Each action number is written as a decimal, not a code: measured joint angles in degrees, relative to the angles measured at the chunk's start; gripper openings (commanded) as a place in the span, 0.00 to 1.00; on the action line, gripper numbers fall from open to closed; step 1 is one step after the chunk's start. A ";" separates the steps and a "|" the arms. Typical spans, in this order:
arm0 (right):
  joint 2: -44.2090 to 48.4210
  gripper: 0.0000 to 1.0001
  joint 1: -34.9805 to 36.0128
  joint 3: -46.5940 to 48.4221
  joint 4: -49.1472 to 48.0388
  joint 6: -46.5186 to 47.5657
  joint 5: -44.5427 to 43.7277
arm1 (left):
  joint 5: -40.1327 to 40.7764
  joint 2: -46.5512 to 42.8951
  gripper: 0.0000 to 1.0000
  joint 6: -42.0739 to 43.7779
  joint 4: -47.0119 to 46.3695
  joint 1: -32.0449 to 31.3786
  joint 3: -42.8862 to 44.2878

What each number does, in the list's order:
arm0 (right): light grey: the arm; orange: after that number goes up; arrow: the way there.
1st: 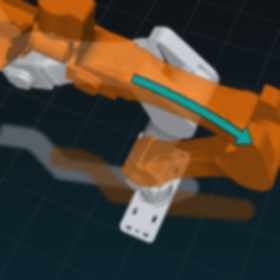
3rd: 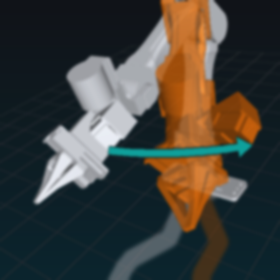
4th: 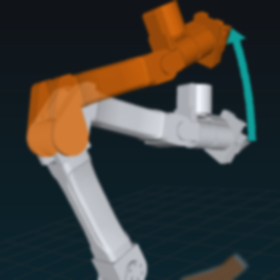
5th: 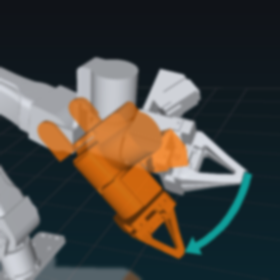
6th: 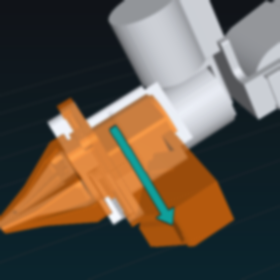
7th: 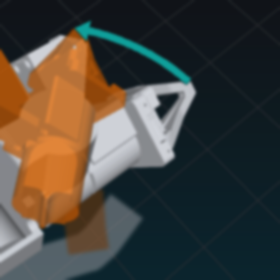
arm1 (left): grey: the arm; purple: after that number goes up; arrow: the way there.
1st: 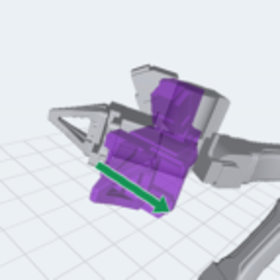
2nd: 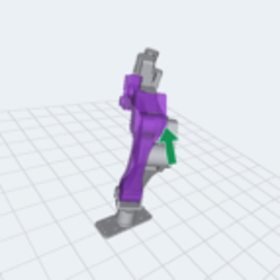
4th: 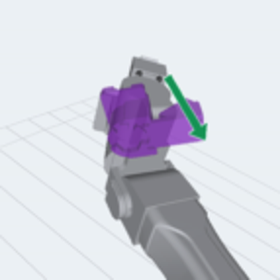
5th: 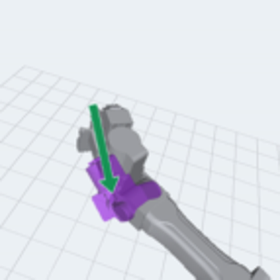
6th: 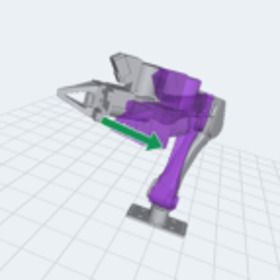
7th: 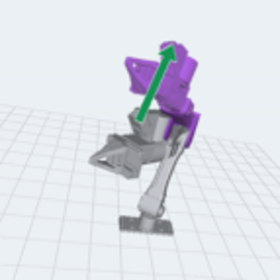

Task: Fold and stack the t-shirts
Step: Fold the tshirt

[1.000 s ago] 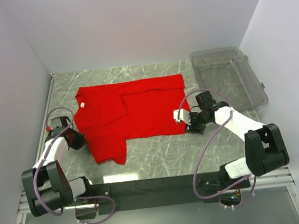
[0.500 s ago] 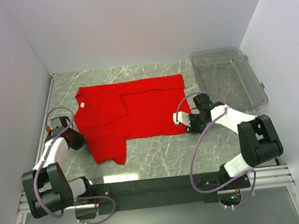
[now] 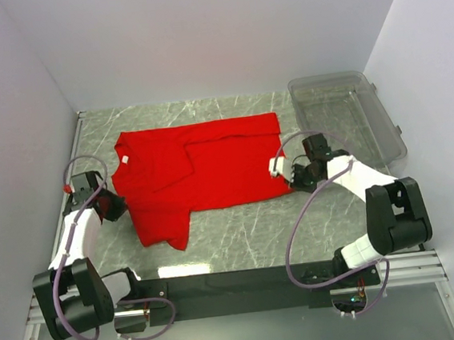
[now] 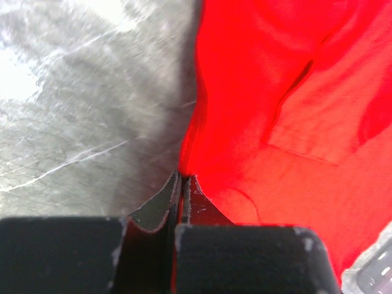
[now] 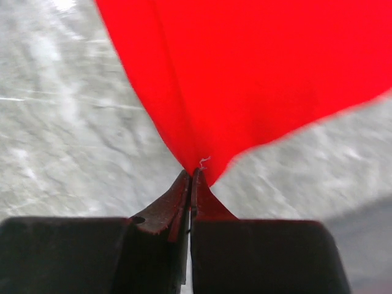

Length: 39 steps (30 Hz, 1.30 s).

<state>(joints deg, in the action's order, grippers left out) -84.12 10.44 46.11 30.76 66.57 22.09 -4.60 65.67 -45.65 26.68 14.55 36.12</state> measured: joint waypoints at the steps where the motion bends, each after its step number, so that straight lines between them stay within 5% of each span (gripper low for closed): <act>1: 0.11 0.00 -0.87 1.05 0.39 -0.46 0.48 | 0.00 -0.35 0.01 0.04 0.46 0.00 0.72; 39: -14.67 0.00 -3.96 19.69 -0.11 -11.72 2.43 | -3.85 14.91 0.01 1.49 0.55 0.59 13.31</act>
<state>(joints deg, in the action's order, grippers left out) -98.78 6.48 65.80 30.65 54.85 24.51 -8.45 80.58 -44.16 27.22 15.14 49.43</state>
